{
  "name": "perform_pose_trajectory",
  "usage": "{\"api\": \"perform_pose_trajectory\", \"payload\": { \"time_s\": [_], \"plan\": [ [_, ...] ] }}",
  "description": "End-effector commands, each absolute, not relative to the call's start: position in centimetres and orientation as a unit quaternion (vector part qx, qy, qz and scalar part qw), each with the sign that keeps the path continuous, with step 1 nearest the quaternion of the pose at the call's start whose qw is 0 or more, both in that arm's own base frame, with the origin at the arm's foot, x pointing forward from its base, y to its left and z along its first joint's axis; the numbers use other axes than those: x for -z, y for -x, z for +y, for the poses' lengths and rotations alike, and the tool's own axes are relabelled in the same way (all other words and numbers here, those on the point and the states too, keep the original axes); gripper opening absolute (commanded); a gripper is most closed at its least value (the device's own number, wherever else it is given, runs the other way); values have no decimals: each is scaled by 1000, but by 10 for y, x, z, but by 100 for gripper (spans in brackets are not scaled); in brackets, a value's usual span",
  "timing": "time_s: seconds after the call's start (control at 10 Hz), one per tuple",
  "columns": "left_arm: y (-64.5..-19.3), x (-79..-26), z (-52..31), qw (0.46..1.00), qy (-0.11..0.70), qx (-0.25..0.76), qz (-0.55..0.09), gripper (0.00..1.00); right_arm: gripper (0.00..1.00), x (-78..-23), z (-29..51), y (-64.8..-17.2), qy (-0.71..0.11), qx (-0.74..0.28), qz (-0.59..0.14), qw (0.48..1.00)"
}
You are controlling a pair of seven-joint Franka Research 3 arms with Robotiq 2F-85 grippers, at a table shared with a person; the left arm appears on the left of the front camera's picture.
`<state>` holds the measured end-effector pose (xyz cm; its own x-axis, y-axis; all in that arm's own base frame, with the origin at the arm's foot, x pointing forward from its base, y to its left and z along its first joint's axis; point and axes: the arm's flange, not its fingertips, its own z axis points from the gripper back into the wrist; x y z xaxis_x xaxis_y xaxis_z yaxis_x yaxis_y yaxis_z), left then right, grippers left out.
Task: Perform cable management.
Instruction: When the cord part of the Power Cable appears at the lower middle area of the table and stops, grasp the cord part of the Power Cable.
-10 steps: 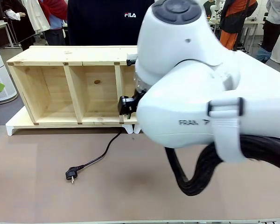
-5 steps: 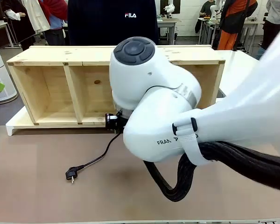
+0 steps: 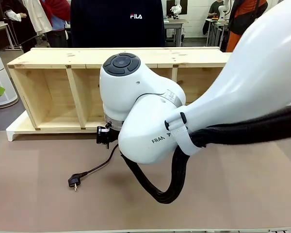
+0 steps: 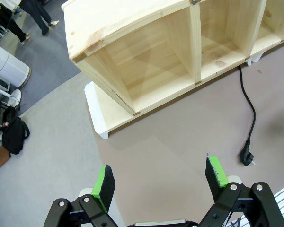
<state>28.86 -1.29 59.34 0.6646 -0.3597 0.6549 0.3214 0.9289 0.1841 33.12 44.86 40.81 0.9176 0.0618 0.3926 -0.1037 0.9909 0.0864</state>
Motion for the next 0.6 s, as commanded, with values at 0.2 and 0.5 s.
{"api": "perform_pose_trajectory", "payload": {
  "time_s": [0.2, 0.5],
  "plan": [
    [-289, -593, -12, 912, -27, 186, -365, 100, 100, -388, 480, -341, -40, -40, -191, 980],
    [-289, -593, -12, 912, -27, 186, -365, 100, 100, -389, 479, -341, -38, -45, -195, 979]
  ]
}}
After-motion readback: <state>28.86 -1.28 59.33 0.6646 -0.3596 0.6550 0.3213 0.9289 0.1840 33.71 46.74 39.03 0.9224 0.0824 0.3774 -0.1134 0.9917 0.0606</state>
